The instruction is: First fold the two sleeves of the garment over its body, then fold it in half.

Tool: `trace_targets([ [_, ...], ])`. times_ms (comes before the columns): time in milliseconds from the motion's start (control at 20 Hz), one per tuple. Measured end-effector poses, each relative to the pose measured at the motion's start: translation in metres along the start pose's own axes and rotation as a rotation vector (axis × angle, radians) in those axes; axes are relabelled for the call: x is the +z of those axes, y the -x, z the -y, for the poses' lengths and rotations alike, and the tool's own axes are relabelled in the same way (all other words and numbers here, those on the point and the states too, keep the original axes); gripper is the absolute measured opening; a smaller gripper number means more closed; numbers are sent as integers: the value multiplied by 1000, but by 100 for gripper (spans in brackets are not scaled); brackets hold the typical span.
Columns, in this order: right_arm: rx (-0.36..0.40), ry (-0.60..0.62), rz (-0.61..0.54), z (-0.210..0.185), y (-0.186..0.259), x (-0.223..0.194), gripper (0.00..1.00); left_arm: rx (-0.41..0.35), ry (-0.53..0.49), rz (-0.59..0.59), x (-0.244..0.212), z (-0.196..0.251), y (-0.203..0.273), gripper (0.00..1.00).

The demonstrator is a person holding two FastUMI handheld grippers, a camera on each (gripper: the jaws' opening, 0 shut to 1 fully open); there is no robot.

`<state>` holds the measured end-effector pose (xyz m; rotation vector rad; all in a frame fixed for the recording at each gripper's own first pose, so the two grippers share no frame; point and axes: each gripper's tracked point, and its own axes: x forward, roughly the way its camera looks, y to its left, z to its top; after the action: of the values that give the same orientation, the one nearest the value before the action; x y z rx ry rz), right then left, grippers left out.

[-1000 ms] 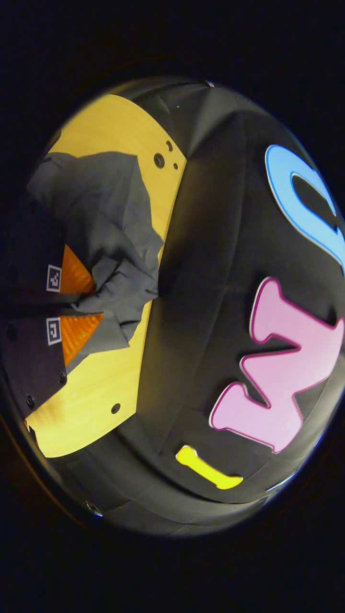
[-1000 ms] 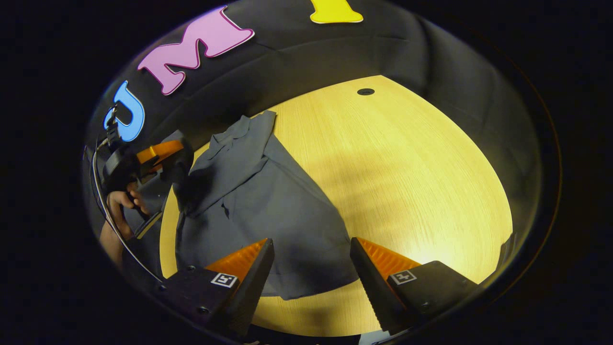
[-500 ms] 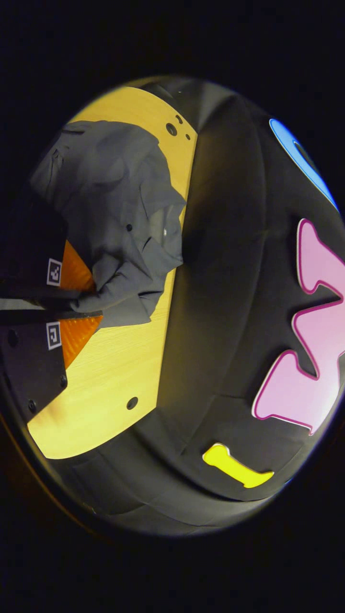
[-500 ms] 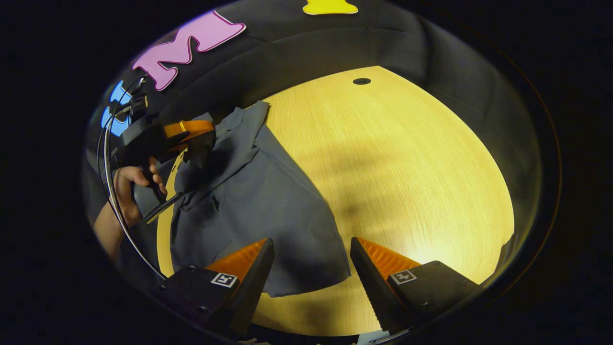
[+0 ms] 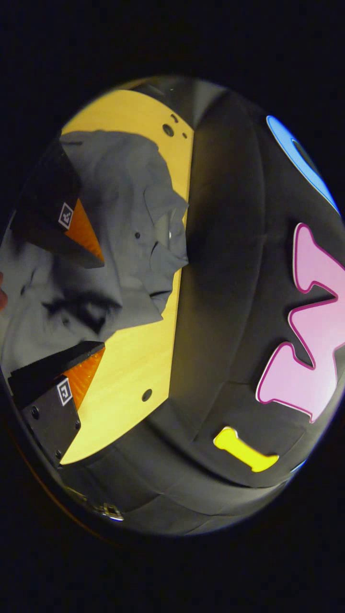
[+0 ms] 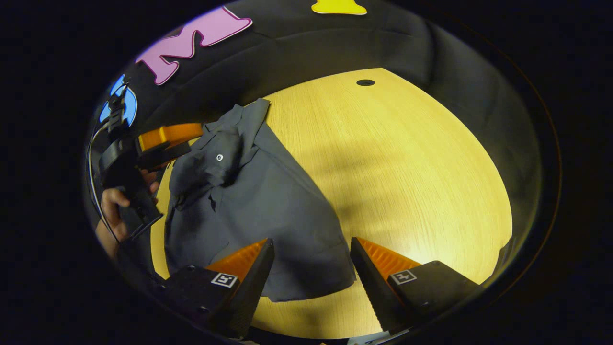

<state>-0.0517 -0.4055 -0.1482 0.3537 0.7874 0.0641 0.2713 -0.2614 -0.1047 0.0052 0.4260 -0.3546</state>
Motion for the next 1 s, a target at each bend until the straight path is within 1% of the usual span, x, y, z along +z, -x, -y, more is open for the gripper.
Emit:
trace_targets([
  [100,-3,-17,-21,1,-1,-3,99,-2,-3,-2,-18,-17,36,96],
  [150,-5,-29,-26,2,-2,-3,99,10,7,-13,-31,-30,54,96],
  [300,-10,-49,-45,1,-7,-7,99,78,55,-63,-75,-75,102,96],
  [450,-15,-26,-87,-4,-15,-19,99,194,137,-144,-130,-126,140,96],
  [500,-16,-13,-100,-7,-17,-24,99,234,178,-172,-149,-139,150,96],
  [550,-21,3,-106,-10,-18,-26,99,258,209,-193,-164,-148,160,96],
  [650,-47,51,-113,-9,-19,-31,99,329,228,-211,-189,-168,182,96],
  [750,-78,83,-100,-7,-20,-31,99,370,241,-220,-205,-181,197,97],
  [850,-97,78,-78,-5,-19,-26,99,384,247,-225,-216,-187,205,96],
  [1000,-109,87,-118,0,-23,-35,99,406,214,-240,-230,-195,215,96],
])
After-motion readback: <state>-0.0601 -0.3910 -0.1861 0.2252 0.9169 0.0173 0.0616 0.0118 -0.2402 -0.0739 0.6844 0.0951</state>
